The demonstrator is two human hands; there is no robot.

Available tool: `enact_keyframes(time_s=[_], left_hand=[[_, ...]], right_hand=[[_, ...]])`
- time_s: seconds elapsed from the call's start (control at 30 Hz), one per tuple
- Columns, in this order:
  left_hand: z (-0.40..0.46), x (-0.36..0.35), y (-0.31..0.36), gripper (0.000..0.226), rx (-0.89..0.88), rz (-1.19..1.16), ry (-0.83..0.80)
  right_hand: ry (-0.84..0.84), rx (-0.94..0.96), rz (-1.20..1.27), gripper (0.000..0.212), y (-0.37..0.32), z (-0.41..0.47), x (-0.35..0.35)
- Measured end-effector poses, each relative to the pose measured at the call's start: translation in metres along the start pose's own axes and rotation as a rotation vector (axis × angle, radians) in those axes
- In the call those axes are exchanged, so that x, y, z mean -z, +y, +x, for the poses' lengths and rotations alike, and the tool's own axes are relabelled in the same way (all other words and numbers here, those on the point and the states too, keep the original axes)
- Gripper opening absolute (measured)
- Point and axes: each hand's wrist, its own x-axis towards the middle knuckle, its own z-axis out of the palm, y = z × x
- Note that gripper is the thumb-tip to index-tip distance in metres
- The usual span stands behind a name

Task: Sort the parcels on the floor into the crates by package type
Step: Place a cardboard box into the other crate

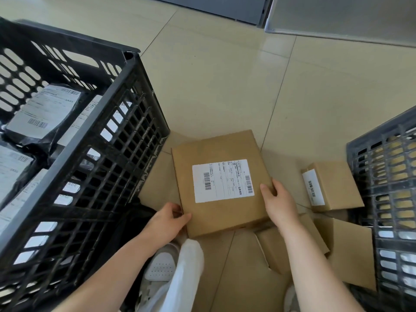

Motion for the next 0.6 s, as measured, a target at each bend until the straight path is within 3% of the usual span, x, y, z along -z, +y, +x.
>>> enact_keyframes(time_s=[0.13, 0.23, 0.3, 0.43, 0.5, 0.6], left_hand=[[-0.012, -0.009, 0.013, 0.028, 0.062, 0.163, -0.227], [-0.014, 0.002, 0.023, 0.031, 0.166, 0.139, -0.376], [-0.005, 0.02, 0.029, 0.025, 0.15, 0.157, -0.253], [0.021, 0.054, 0.046, 0.022, -0.044, 0.229, 0.258], [0.031, 0.057, 0.054, 0.042, -0.168, 0.211, 0.281], [0.037, 0.044, 0.062, 0.066, -0.206, 0.233, 0.102]], right_hand=[[0.031, 0.059, -0.182, 0.054, -0.016, 0.022, 0.01], [0.173, 0.027, -0.199, 0.063, -0.017, 0.021, 0.014], [0.271, 0.003, -0.079, 0.066, -0.016, 0.01, 0.011], [0.388, 0.009, 0.064, 0.068, -0.002, -0.026, -0.013], [0.404, 0.001, 0.104, 0.069, 0.007, -0.04, -0.025], [0.328, -0.129, 0.225, 0.072, 0.014, -0.053, -0.033]])
